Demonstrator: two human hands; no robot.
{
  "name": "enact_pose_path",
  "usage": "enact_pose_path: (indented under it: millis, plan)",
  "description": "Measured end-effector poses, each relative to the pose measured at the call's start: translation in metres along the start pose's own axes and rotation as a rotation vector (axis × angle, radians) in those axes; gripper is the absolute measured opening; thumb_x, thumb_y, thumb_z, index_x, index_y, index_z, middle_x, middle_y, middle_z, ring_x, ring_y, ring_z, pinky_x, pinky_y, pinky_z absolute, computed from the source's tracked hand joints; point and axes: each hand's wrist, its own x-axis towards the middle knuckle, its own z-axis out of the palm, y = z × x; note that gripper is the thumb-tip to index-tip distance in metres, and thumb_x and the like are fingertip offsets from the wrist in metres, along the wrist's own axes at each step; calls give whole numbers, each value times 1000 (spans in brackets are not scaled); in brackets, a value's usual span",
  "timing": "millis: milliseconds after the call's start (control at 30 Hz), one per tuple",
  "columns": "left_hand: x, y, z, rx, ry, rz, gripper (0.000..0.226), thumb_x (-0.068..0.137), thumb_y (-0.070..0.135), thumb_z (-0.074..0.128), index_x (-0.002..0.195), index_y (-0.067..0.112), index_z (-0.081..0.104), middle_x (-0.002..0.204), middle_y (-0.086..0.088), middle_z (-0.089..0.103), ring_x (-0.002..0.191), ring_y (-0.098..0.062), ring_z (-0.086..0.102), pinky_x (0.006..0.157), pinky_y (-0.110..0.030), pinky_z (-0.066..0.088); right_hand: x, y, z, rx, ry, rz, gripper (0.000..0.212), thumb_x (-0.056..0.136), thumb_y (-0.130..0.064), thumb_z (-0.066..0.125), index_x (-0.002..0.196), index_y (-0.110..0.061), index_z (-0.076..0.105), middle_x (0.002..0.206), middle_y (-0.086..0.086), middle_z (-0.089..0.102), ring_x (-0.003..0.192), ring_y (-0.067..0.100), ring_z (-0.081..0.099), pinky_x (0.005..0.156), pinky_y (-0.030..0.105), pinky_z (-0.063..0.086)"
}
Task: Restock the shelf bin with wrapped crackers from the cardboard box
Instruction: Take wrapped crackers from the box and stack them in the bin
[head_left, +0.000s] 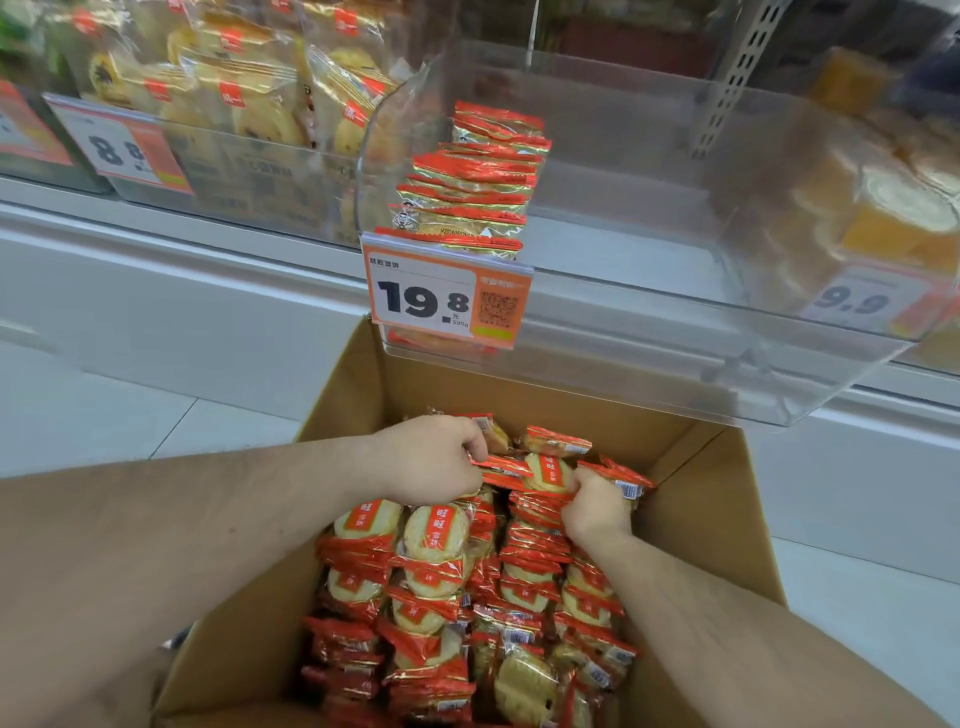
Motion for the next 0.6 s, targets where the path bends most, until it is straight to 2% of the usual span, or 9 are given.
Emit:
enact_pose_path:
  millis: [67, 200, 333, 467, 533, 600]
  plan:
    - [2, -1, 1, -68, -44, -58, 26, 90, 19, 54, 116, 22, 53, 85, -7, 63, 67, -21, 53, 58, -33, 42, -1, 0, -2, 23, 34, 18, 17, 90, -4, 54, 91, -19, 60, 100, 3, 66, 89, 20, 59, 72, 25, 45]
    - [1, -1, 0, -164, -99, -173, 29, 92, 26, 55, 121, 25, 50, 104, -6, 61, 90, -19, 63, 68, -31, 53, -7, -1, -10, -2, -27, -5, 23, 91, -6, 53, 111, -18, 59, 110, 4, 64, 102, 23, 61, 78, 28, 50]
    - [-2, 2, 4, -203, -112, -202, 24, 94, 27, 54, 118, 25, 51, 102, -2, 55, 105, -19, 63, 86, -37, 56, -3, 2, -14, -46, -115, -9, 34, 95, -16, 54, 127, -26, 50, 119, 4, 62, 107, 25, 61, 82, 32, 53]
    - [-4, 4, 8, -265, -91, -212, 27, 94, 27, 53, 121, 25, 49, 102, 1, 55, 109, -21, 62, 92, -41, 55, -7, -7, -6, 9, -1, 14, 9, 93, -22, 62, 99, -26, 56, 108, 1, 67, 100, 22, 63, 85, 35, 54]
    - [-5, 2, 9, -313, -84, -237, 33, 95, 29, 53, 127, 27, 47, 112, -1, 56, 107, -20, 61, 91, -42, 55, -23, -13, -8, 113, 69, 71, 9, 92, -20, 60, 100, -26, 58, 100, -1, 66, 91, 21, 61, 77, 30, 51]
    - [-5, -2, 9, -373, -80, -278, 40, 96, 34, 51, 135, 30, 42, 124, -4, 53, 107, -23, 60, 89, -44, 56, -48, -18, -13, 256, 64, 124, 13, 92, -15, 57, 99, -26, 57, 95, 0, 64, 83, 19, 57, 64, 24, 45]
